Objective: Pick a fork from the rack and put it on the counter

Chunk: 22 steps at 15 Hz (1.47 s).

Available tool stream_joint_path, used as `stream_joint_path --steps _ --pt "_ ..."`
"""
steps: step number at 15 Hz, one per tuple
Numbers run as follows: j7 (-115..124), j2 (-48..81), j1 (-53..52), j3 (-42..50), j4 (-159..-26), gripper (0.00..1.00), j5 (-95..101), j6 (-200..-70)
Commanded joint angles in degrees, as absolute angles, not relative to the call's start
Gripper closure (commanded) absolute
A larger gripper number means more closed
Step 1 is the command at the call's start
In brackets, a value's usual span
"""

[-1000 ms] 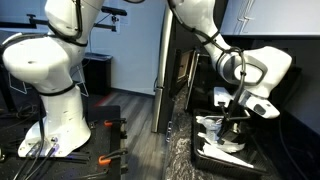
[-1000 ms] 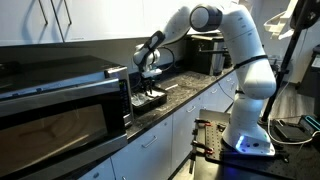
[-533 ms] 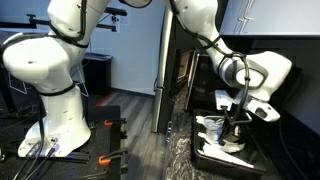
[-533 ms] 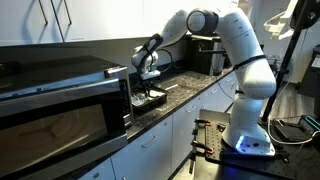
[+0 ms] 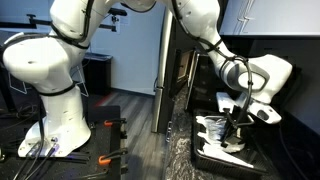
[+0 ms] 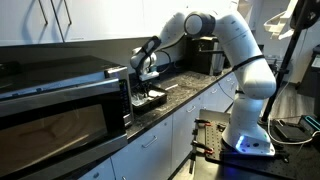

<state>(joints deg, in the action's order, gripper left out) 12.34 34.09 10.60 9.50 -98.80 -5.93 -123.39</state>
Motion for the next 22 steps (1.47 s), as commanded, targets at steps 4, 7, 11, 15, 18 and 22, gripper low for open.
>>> stream_joint_path --steps 4,7,11,15,18,22 --pt "11.35 36.06 10.69 9.17 -95.9 0.69 -5.69 -122.59" --pt "11.43 36.26 10.61 9.19 -95.61 0.85 -5.59 -122.53" --pt "11.49 36.24 10.6 9.19 -95.42 0.97 -5.51 -122.51" --pt "11.48 35.79 10.42 9.23 -95.85 0.98 -5.28 -122.78" --pt "12.27 33.7 9.67 9.68 -97.7 0.98 -4.43 -123.02" --pt "14.03 30.69 8.09 10.33 -100.23 0.98 -2.19 -122.4"
